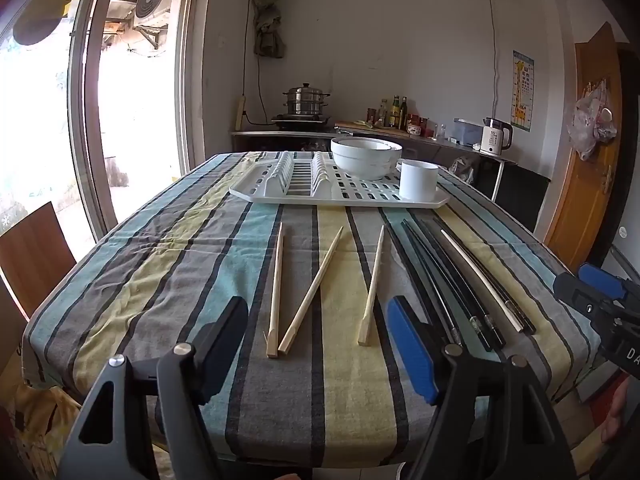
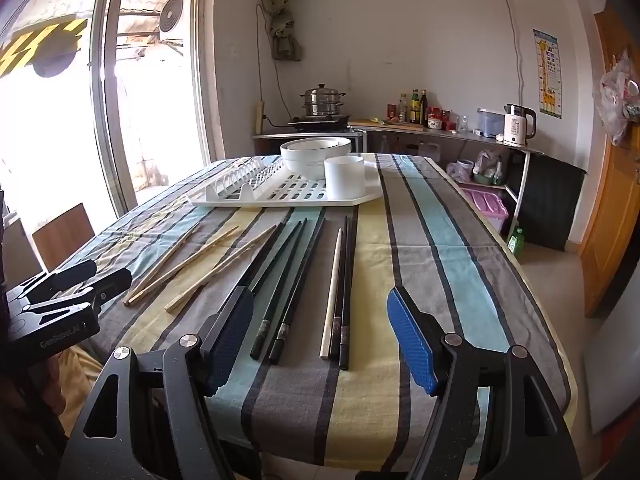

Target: Organize utensils

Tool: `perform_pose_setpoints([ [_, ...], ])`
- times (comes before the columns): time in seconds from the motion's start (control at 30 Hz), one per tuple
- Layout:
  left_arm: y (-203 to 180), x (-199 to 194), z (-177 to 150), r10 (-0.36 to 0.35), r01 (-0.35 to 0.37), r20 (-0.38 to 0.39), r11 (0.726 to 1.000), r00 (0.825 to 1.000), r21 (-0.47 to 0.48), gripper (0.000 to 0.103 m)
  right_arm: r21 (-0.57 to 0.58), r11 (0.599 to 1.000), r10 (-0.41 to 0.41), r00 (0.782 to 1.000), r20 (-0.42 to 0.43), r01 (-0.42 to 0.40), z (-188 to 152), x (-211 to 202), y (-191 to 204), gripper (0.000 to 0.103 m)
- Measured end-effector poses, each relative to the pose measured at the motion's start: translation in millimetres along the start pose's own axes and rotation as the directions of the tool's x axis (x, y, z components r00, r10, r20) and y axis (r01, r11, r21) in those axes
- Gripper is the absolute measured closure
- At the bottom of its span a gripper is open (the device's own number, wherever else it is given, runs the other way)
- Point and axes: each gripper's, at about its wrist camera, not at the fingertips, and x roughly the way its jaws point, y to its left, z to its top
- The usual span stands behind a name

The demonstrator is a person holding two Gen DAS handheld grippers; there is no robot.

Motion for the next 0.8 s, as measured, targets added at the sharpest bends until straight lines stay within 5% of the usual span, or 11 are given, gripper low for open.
perform_pose_setpoints([
  [0.8,-4.9,-9.1,3.7,0.02,-0.021,0.038,0.999,0.999,0.034,0.029,0.003,1.0,0.003,1.0,0.004,-0.003,3.5,-6.4,-0.6,0.033],
])
